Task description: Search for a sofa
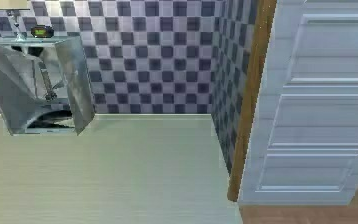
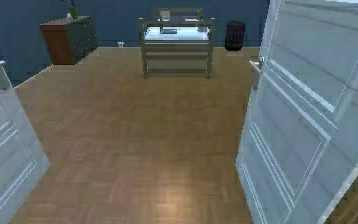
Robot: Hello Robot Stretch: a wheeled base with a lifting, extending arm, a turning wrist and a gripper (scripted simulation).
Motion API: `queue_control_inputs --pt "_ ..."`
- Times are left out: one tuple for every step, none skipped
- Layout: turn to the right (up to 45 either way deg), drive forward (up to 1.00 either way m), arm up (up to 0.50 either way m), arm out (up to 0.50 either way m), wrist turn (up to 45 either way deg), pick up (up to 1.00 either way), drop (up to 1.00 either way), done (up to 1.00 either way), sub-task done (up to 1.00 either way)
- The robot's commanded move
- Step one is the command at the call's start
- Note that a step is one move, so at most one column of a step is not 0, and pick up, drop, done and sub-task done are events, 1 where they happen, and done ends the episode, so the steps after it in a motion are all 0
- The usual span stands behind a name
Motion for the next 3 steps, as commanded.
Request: queue_control_inputs --pt "45.0 0.00 0.00 0.00 0.0 0.00 0.00 0.00 0.00" --pt "39.0 0.00 0.00 0.00 0.0 0.00 0.00 0.00 0.00" --pt "0.0 0.85 0.00 0.00 0.0 0.00 0.00 0.00 0.00"
